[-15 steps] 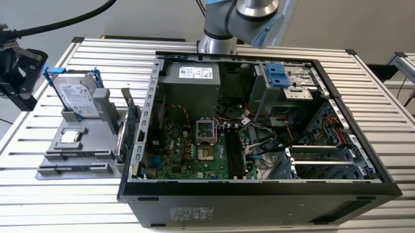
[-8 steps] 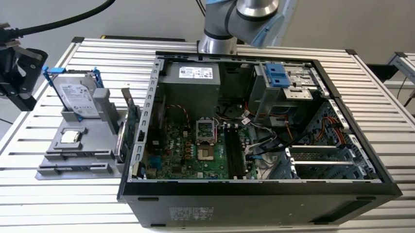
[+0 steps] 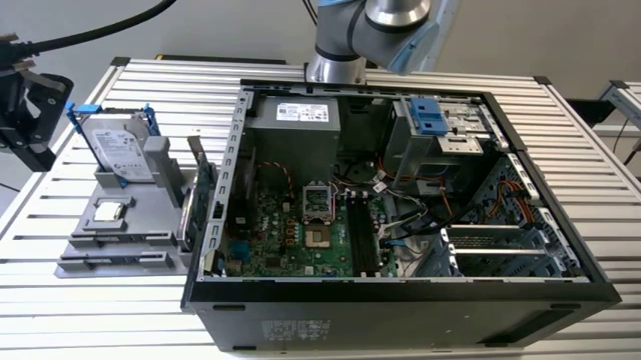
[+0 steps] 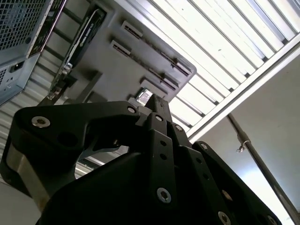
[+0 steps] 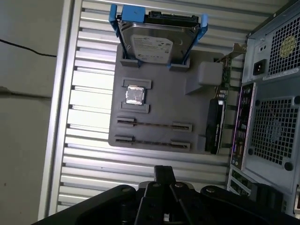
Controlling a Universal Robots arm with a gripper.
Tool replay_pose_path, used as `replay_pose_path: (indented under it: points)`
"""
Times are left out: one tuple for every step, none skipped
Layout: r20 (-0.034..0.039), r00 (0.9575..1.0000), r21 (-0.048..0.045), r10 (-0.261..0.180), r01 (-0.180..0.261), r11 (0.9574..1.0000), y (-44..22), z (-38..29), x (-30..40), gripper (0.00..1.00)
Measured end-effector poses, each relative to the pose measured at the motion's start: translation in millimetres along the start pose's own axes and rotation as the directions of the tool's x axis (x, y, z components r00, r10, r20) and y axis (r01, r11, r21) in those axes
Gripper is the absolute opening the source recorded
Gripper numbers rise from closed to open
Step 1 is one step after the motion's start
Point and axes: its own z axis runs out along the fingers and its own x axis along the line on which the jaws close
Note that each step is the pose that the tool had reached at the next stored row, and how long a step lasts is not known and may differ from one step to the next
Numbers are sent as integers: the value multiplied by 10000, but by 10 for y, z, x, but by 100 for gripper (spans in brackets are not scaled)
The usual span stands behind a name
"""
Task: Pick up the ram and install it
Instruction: 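Pick up the ram and move it above insertion slot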
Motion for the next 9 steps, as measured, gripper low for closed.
replay_pose_path:
  points:
    - [-2, 10000, -1, -39, 39, 10000, 0, 0, 0, 0]
    - [-4, 10000, -2, -77, 77, 10000, 0, 0, 1, 0]
    - [-6, 9999, -2, -116, 116, 9999, 0, 0, 1, 0]
    - [-7, 9999, -3, -153, 153, 9999, 0, 0, 1, 0]
    - [-9, 9998, -4, -188, 188, 9998, 0, 0, 1, 0]
    - [-10, 9998, -5, -223, 223, 9998, 0, 0, 2, 0]
    - [-12, 9997, -5, -254, 254, 9997, 0, 0, 3, 0]
    - [-14, 9996, -6, -287, 287, 9996, 1, 0, 3, 0]
    - [-16, 9995, -7, -323, 323, 9995, 1, 0, 3, 0]
